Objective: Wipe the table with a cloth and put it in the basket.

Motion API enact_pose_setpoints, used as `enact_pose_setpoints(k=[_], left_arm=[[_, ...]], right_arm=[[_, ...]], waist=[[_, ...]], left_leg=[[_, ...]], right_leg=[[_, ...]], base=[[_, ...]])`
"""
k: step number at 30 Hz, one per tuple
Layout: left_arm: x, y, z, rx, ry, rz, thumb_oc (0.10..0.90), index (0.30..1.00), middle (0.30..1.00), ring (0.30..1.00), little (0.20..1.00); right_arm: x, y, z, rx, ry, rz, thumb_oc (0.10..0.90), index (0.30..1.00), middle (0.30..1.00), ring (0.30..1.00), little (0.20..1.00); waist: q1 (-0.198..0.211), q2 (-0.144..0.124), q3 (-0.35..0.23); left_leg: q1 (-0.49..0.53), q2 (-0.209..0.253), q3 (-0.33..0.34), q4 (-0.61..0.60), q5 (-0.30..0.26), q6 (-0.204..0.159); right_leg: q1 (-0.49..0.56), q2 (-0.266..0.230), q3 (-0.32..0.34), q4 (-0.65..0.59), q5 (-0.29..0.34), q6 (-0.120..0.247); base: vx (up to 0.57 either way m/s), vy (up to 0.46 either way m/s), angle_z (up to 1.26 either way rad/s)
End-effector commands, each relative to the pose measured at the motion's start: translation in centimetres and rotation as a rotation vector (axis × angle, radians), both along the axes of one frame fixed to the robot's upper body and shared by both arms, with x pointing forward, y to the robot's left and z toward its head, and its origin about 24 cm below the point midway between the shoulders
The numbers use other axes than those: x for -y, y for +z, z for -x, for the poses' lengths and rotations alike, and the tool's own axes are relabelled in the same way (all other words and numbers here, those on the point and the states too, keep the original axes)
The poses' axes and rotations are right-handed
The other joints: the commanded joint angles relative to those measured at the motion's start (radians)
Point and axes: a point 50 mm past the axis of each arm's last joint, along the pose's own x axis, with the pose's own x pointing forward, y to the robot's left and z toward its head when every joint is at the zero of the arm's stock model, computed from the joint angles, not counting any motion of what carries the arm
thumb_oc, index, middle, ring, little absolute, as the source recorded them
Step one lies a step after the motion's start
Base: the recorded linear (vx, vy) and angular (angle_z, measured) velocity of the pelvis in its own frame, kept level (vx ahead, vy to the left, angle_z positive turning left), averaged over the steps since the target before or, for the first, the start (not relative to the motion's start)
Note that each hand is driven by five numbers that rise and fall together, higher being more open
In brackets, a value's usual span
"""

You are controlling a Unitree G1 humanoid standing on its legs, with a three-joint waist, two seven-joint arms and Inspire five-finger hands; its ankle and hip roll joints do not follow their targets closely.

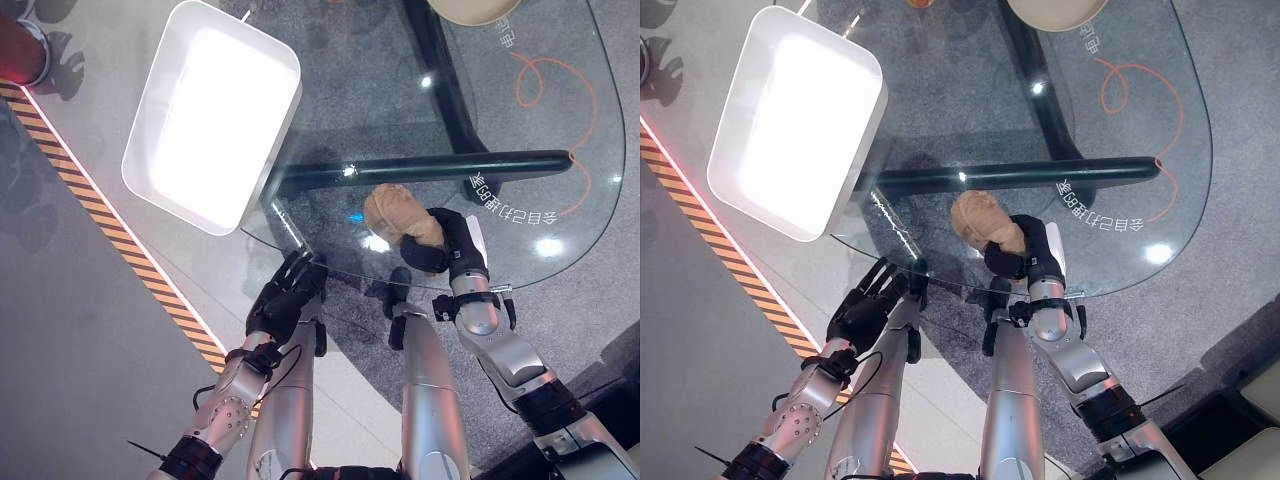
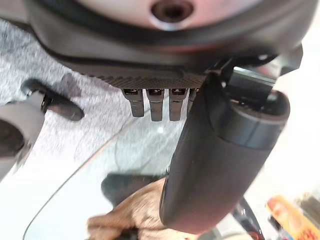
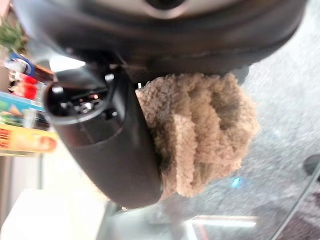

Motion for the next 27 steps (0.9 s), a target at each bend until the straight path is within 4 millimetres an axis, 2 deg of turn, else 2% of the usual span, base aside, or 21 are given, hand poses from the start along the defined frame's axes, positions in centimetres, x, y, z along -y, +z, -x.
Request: enact_pose_setpoints(k=[1, 7, 12, 19, 23, 27], left_arm=[[0.9, 1.7, 1.6, 0.107, -0.068, 0.123, 0.8, 0.9, 0.9, 0.9, 0.9], [1.0, 3.5, 1.4, 0.218, -0.122, 0.257, 0.8, 0.9, 0.9, 0.9, 0.9], [1.2, 4.6, 2.0, 0.317, -0.21, 0.374, 0.8, 0.9, 0.9, 0.9, 0.9], [1.4, 5.5, 2.0, 0.388, -0.241, 0.437, 0.8, 0.9, 0.9, 0.9, 0.9], [1.6, 6.2, 1.7, 0.432, -0.268, 0.412, 0.8, 0.9, 0.9, 0.9, 0.9], [1.9, 7.1, 1.2, 0.466, -0.296, 0.398, 0.8, 0.9, 0.9, 0.9, 0.9]], right_arm=[[-2.9, 6.6, 1.6, 0.328, 0.253, -0.125, 0.1, 0.3, 0.3, 0.3, 0.2], [-3.9, 7.5, 2.9, 0.353, 0.412, -0.263, 0.1, 0.3, 0.3, 0.3, 0.2], [-4.6, 7.5, 4.0, 0.355, 0.53, -0.349, 0.1, 0.3, 0.3, 0.3, 0.2], [-5.7, 7.1, 4.7, 0.336, 0.62, -0.337, 0.1, 0.3, 0.3, 0.3, 0.2], [-6.3, 6.4, 4.7, 0.29, 0.646, -0.275, 0.1, 0.3, 0.3, 0.3, 0.2], [-7.1, 6.0, 5.0, 0.244, 0.744, -0.246, 0.1, 0.3, 0.3, 0.3, 0.2]], waist=[[0.015, -0.016, -0.024], [0.009, -0.032, -0.024], [0.003, -0.039, -0.024], [-0.003, -0.045, -0.024], [-0.005, -0.05, -0.024], [-0.009, -0.056, -0.024]], left_leg=[[0.046, -0.02, 0.131, 0.145, -0.213, 0.044], [0.051, -0.015, 0.14, 0.146, -0.213, 0.046], [0.046, -0.014, 0.143, 0.151, -0.215, 0.047], [0.032, -0.013, 0.147, 0.161, -0.213, 0.044], [0.024, -0.012, 0.148, 0.161, -0.207, 0.043], [0.02, -0.011, 0.148, 0.162, -0.202, 0.042]], right_leg=[[0.029, 0.072, -0.02, -0.152, 0.121, 0.012], [0.035, 0.08, -0.013, -0.16, 0.126, 0.01], [0.035, 0.087, -0.007, -0.166, 0.131, 0.006], [0.027, 0.093, -0.001, -0.166, 0.132, 0.003], [0.018, 0.097, -0.002, -0.162, 0.132, 0.0], [0.016, 0.099, 0.003, -0.163, 0.132, 0.0]], base=[[0.01, -0.023, -0.06], [0.01, -0.032, -0.03], [0.0, -0.001, -0.02], [0.0, 0.002, -0.03], [0.0, 0.0, 0.0], [0.0, 0.0, 0.0]])
